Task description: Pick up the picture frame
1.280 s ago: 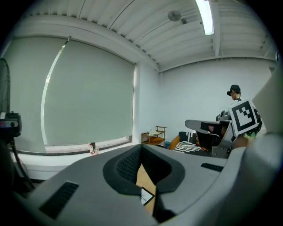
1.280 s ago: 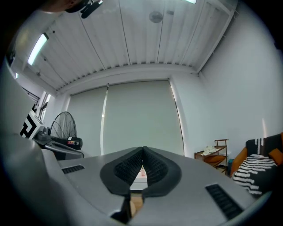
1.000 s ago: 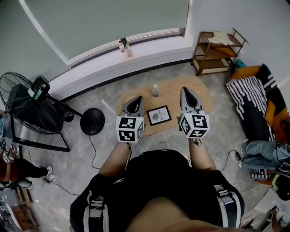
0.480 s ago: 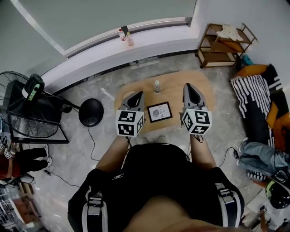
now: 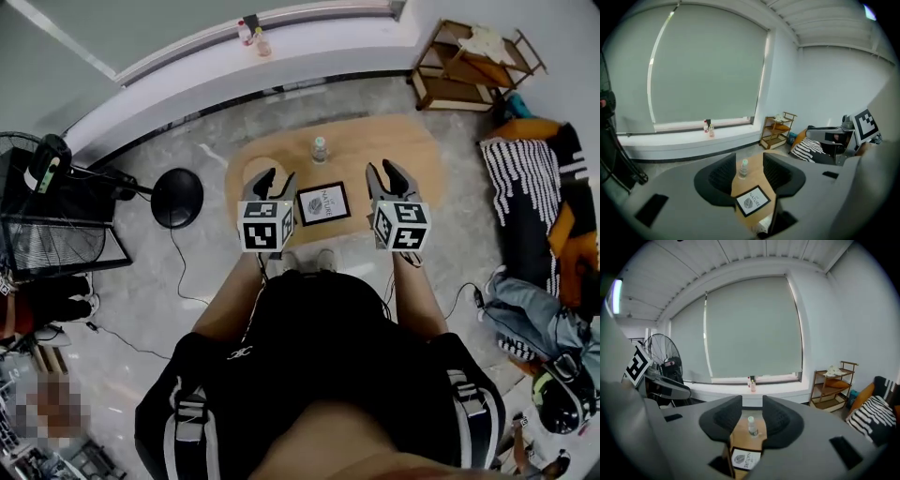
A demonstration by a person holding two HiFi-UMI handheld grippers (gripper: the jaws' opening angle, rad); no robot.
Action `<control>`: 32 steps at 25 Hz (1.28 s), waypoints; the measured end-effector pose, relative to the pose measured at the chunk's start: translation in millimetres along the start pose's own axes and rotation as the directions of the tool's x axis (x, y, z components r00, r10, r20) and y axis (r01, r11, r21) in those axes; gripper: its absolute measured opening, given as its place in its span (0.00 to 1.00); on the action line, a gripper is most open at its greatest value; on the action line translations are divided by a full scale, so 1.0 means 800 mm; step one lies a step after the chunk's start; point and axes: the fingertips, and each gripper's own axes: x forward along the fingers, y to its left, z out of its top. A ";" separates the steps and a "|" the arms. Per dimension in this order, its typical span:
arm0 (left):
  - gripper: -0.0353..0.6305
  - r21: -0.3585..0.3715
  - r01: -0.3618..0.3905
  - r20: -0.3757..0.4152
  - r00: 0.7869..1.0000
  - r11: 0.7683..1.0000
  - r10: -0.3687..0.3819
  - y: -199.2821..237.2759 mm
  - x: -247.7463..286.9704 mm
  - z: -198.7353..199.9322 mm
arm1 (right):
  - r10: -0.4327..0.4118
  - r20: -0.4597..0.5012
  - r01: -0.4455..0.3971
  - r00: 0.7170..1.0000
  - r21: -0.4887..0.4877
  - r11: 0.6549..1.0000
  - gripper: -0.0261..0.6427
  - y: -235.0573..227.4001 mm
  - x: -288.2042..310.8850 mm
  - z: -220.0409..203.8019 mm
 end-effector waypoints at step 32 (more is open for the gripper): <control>0.30 -0.320 -0.165 -0.551 0.834 0.933 -0.041 0.099 0.335 -0.473 | 0.050 -0.658 0.020 0.751 0.098 0.995 0.19 -0.042 0.305 -0.529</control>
